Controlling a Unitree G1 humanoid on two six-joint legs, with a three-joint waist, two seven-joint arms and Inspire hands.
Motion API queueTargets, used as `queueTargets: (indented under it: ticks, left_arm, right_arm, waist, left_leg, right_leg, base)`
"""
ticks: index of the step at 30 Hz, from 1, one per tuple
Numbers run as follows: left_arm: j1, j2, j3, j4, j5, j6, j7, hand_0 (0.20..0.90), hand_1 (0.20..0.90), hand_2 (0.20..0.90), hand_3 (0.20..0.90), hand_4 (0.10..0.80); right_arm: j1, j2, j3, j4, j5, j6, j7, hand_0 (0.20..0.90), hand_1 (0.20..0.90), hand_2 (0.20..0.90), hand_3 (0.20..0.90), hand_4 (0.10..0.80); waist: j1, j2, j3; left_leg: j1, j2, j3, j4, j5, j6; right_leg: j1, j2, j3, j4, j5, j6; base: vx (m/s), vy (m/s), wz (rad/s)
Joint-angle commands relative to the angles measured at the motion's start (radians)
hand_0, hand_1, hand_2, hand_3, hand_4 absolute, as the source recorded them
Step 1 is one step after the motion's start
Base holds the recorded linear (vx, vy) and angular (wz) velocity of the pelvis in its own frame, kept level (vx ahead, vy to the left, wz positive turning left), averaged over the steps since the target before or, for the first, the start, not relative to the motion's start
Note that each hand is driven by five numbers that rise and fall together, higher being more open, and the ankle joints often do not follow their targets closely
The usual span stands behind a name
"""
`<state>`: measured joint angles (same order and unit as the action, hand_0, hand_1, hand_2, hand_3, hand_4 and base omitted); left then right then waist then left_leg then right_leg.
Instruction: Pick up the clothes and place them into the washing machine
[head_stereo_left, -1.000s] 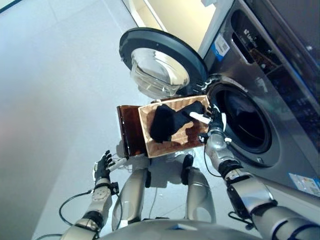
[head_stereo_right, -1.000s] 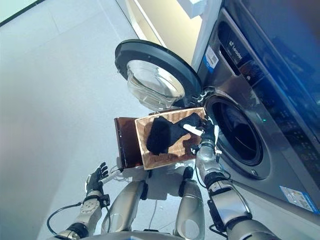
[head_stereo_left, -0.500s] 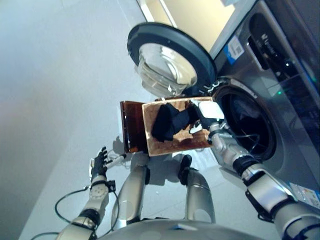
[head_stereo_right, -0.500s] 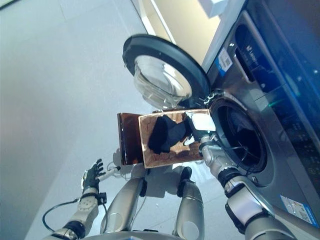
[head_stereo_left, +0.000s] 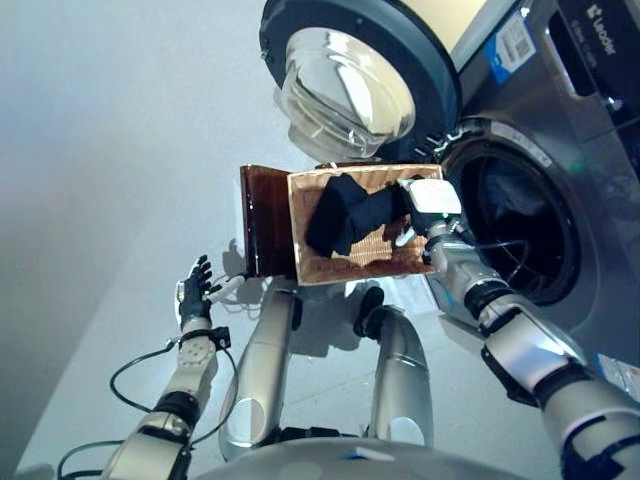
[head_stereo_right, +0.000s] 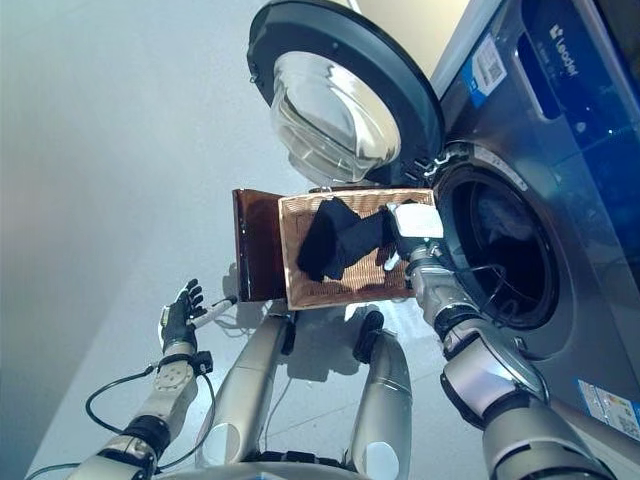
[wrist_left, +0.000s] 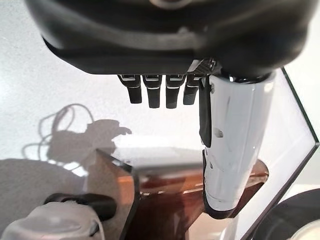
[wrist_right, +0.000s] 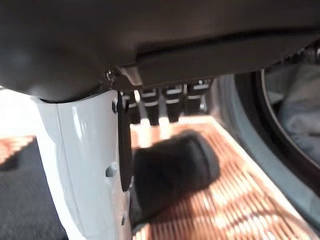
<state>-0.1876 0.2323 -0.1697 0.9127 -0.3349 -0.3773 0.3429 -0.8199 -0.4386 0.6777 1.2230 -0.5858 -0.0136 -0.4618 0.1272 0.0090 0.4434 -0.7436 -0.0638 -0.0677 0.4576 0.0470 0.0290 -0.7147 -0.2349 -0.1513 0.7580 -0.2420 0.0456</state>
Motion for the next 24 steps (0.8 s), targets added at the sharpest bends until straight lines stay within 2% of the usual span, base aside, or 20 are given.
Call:
queueTargets:
  ticks: [1,10,19,24]
  left_arm:
    - [0.012,0.026,0.023,-0.063,0.002,-0.051,0.048,0.9,0.9,0.9,0.9,0.8]
    - [0.016,0.031,0.01,-0.069,0.011,-0.053,0.061,0.9,0.9,0.9,0.9,0.8]
    - [-0.001,0.032,-0.027,-0.092,0.025,-0.047,0.069,0.9,0.9,0.9,0.9,0.8]
    - [-0.018,0.034,-0.04,-0.084,0.029,-0.046,0.078,0.9,0.9,0.9,0.9,0.8]
  right_arm:
    - [-0.094,-0.041,0.01,-0.003,0.032,0.014,-0.079,0.9,0.9,0.9,0.9,0.8]
    - [-0.135,-0.009,0.005,0.1,0.051,0.027,-0.102,0.9,0.9,0.9,0.9,0.8]
    - [-0.196,-0.05,-0.013,0.189,0.071,0.047,-0.115,0.9,0.9,0.9,0.9,0.8]
    - [-0.209,-0.074,-0.014,0.179,0.069,0.046,-0.113,0.9,0.9,0.9,0.9,0.8]
  waist:
    - [0.023,0.037,-0.028]
    - [0.048,0.063,-0.029]
    - [0.08,0.108,-0.017]
    - [0.084,0.114,-0.015]
  left_leg:
    - [-0.026,-0.027,0.02,0.18,-0.206,-0.028]
    - [-0.056,-0.05,0.004,0.154,-0.185,-0.031]
    - [-0.071,-0.079,-0.02,0.108,-0.152,-0.032]
    - [-0.063,-0.088,-0.026,0.08,-0.139,-0.034]
  right_leg:
    - [0.036,0.017,0.017,-0.025,0.025,-0.023]
    - [0.017,-0.004,-0.005,-0.025,0.025,-0.023]
    - [0.021,-0.037,-0.035,-0.027,0.026,-0.016]
    - [0.033,-0.048,-0.044,-0.037,0.028,-0.013]
  base:
    - [0.025,-0.018,0.14]
    - [0.008,-0.008,0.14]
    - [0.038,-0.005,0.19]
    - [0.051,-0.01,0.16]
